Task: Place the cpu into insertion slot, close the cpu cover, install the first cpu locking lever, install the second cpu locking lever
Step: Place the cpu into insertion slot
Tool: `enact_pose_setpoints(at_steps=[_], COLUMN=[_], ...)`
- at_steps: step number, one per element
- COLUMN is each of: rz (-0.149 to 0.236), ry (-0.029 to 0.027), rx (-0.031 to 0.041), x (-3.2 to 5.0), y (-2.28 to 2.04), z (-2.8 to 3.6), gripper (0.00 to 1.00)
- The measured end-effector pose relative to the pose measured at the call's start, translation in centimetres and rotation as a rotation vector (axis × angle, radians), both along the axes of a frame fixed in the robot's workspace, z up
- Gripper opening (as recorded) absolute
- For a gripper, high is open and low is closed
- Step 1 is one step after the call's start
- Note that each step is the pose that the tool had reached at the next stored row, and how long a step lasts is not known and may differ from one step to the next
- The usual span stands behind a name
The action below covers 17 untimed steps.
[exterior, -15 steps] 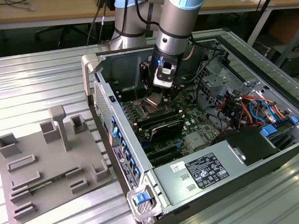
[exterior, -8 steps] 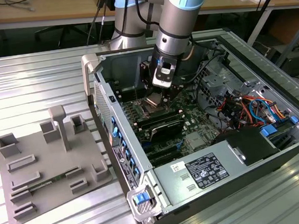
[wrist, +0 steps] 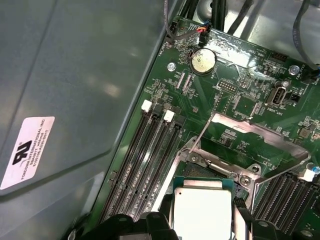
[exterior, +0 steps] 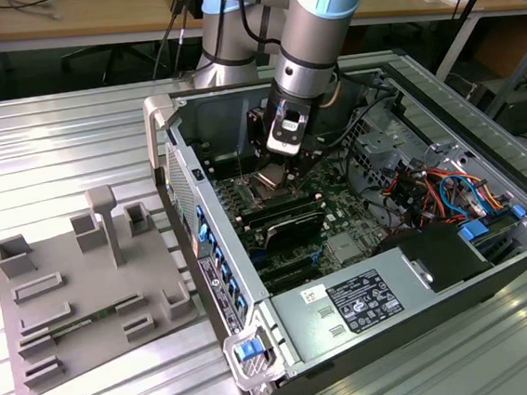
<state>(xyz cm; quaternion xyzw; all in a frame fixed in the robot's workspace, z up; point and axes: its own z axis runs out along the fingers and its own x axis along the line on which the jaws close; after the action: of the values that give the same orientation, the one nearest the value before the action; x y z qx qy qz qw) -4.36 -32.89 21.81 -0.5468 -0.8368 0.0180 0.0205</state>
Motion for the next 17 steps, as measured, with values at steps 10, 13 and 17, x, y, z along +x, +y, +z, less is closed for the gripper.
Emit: enact_pose_setpoints(at_steps=[10, 13, 17], rz=[-0.073, -0.091, -0.120], ry=[-0.0001, -0.0001, 0.0000], rx=[0.0001, 0.0000, 0.0000], x=[0.00, 0.00, 0.00], y=[0.00, 0.00, 0.00], z=[-0.14, -0.17, -0.21], gripper=[0.55, 0.55, 0.55])
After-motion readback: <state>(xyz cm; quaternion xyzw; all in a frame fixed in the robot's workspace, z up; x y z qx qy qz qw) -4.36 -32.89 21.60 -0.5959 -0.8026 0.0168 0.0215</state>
